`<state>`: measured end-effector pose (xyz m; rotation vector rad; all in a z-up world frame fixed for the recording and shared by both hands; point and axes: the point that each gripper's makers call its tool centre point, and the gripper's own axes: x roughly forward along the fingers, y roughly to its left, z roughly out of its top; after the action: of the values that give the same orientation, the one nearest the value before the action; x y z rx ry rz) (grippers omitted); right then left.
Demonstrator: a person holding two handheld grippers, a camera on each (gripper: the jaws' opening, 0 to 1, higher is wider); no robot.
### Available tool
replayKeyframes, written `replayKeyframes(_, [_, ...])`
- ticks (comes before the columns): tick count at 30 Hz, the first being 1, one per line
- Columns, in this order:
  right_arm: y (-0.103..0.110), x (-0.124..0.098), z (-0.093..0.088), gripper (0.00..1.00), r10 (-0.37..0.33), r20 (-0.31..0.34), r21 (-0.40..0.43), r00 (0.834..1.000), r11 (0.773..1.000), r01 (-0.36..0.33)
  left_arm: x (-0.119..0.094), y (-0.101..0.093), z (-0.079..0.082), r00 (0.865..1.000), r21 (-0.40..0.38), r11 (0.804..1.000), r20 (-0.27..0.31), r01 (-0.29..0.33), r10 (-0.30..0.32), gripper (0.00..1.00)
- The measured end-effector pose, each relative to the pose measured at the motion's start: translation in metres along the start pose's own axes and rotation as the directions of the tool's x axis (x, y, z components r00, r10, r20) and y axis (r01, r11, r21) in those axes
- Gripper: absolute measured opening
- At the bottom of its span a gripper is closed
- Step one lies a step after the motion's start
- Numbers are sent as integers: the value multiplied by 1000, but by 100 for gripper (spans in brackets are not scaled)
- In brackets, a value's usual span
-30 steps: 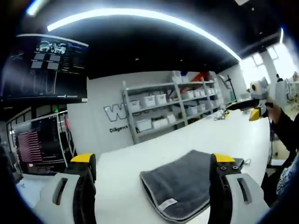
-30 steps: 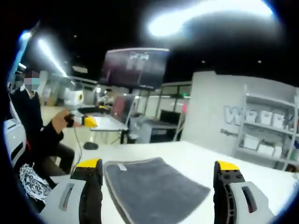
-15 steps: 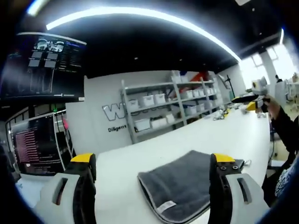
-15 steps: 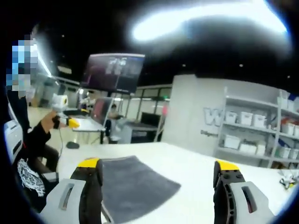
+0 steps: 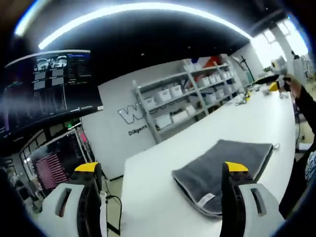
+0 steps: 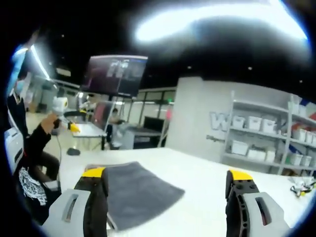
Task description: Open the folded towel by lifting each exposed corner and separating the folded layers until the towel lies flat within the target outline without major curled edges
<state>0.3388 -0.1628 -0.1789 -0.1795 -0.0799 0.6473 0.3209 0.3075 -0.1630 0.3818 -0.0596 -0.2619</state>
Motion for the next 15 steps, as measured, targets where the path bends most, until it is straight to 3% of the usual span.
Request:
replayKeyframes(4, [-3, 0, -4, 99, -2, -9, -4, 1000, 1000, 2, -3, -22, 6, 994, -79, 992, 54, 99, -95, 100])
replayKeyframes(7, [-10, -2, -7, 99, -12, -26, -15, 1000, 1000, 12, -3, -26, 2, 994, -97, 990, 54, 99, -94, 100])
replayKeyframes(11, [-18, -5, -3, 99, -3, -38, -47, 999, 999, 1, -5, -29, 2, 993, -177, 980, 87, 88, -74, 100])
replayKeyframes(15, [-24, -3, 3, 99, 5, -57, -78, 998, 997, -10, -6, -32, -2, 995, -190, 979, 89, 71, -55, 100])
